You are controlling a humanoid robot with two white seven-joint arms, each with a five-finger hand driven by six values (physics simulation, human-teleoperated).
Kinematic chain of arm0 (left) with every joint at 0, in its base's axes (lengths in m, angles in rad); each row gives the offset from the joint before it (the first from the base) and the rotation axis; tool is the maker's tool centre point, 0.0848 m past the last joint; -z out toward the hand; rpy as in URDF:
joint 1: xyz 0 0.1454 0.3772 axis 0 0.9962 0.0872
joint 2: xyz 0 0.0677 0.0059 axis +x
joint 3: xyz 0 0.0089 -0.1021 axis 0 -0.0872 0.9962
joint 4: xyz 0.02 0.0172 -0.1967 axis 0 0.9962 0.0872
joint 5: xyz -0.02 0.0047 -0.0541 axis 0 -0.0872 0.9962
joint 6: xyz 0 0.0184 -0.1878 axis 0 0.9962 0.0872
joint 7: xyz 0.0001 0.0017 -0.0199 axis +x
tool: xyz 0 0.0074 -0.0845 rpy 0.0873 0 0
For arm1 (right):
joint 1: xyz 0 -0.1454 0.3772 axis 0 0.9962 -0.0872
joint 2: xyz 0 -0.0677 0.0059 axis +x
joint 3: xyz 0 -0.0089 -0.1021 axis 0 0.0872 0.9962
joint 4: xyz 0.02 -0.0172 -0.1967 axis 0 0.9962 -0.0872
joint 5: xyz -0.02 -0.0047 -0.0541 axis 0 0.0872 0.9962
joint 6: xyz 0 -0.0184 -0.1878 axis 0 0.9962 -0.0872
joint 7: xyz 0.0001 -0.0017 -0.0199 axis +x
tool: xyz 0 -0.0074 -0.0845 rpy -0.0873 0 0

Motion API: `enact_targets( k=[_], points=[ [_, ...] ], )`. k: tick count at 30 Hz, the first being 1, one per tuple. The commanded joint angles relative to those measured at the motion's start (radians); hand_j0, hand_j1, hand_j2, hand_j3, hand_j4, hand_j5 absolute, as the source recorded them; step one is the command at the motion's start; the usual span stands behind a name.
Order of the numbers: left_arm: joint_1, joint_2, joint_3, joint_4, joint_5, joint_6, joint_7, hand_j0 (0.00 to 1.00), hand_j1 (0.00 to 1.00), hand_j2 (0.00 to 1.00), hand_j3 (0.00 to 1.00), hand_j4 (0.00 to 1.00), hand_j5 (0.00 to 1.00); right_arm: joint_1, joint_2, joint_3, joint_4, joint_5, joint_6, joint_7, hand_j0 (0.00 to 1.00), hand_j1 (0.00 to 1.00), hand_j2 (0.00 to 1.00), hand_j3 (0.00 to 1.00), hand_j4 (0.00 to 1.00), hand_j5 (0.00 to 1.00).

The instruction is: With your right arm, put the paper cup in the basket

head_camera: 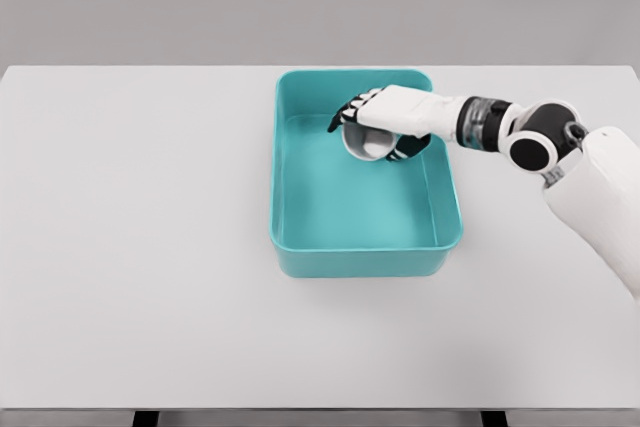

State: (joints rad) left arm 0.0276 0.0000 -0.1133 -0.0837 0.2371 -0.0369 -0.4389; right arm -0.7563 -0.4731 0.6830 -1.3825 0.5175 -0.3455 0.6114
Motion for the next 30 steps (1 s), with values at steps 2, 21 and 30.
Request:
enact_targets(
  k=[2, 21, 30],
  points=[
    [0.000, 0.000, 0.000, 0.001, 0.001, 0.000, -0.001, 1.00, 1.00, 1.00, 1.00, 1.00, 1.00, -0.002, -0.012, -0.005, -0.039, -0.013, -0.001, 0.000, 1.00, 1.00, 1.00, 1.00, 1.00, 1.00],
    [0.000, 0.000, 0.001, -0.001, 0.001, 0.000, -0.001, 1.00, 1.00, 1.00, 1.00, 1.00, 1.00, 0.308, -0.004, -0.709, -0.105, -0.304, -0.033, 0.000, 1.00, 1.00, 1.00, 1.00, 1.00, 1.00],
    [0.000, 0.000, 0.000, -0.001, 0.001, 0.000, -0.001, 1.00, 1.00, 1.00, 1.00, 1.00, 1.00, 0.388, 0.008, -0.692, -0.084, -0.289, -0.039, 0.000, 1.00, 1.00, 1.00, 1.00, 1.00, 1.00]
  ],
)
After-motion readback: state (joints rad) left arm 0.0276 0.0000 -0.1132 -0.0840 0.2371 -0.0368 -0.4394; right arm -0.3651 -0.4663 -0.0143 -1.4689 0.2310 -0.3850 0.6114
